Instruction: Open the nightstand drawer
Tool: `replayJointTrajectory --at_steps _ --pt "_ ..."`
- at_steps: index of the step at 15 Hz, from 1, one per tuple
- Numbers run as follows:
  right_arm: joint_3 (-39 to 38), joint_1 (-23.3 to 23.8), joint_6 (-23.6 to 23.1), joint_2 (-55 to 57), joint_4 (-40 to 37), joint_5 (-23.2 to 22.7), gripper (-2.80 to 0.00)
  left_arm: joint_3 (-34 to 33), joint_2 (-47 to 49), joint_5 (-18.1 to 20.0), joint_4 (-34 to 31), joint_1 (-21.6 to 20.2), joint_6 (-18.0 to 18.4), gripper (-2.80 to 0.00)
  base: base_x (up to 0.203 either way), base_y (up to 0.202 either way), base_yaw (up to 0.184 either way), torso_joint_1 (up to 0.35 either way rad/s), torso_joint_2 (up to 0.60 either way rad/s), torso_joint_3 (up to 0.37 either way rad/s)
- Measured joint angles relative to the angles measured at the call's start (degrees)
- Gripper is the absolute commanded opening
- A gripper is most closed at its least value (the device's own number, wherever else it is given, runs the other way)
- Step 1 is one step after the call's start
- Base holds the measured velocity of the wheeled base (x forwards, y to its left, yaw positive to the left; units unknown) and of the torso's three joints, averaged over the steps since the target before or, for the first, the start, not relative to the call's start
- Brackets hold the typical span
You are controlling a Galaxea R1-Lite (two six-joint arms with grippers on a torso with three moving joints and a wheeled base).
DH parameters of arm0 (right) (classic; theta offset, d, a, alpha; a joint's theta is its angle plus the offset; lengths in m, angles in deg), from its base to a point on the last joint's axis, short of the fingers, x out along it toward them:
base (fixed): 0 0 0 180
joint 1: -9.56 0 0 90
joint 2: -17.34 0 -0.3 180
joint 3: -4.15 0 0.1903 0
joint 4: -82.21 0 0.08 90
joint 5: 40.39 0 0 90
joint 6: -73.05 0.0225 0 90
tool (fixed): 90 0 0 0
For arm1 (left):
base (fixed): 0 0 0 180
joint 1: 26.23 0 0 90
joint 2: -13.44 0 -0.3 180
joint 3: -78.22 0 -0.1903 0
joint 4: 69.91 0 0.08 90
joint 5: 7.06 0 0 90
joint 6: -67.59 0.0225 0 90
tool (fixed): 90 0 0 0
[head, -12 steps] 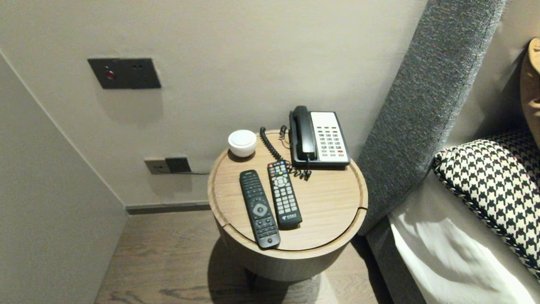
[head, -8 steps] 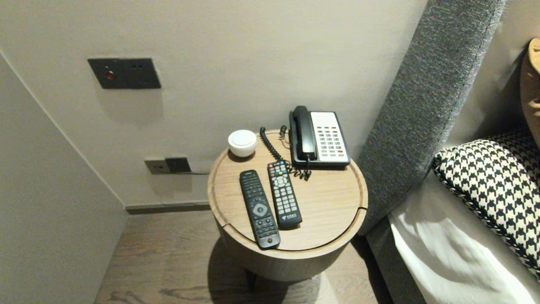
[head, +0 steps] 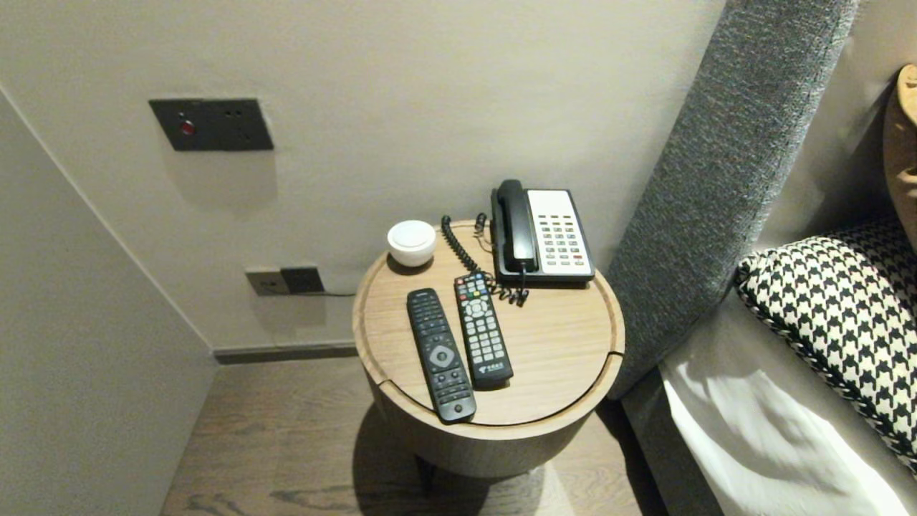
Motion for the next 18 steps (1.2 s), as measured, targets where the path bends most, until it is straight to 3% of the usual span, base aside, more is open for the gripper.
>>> replayJointTrajectory --at_steps 11,15,18 --pt "0.0 0.0 0.0 0.0 0.0 0.0 -2.8 2.4 0.7 0.2 -5.5 0.0 0.0 -2.8 0.0 0.0 0.0 0.0 0.0 0.0" --pt "0.0 0.0 -0.1 0.0 0.0 -0.1 -2.8 13.2 7.9 0.9 -7.5 0.0 -0.6 -2.8 0.0 0.0 0.0 0.0 0.0 0.0" --pt "0.0 0.0 -0.1 0.0 0.0 -0.1 -2.8 24.6 19.3 3.9 -11.4 0.0 -1.0 -2.8 0.0 0.0 0.0 0.0 0.0 0.0"
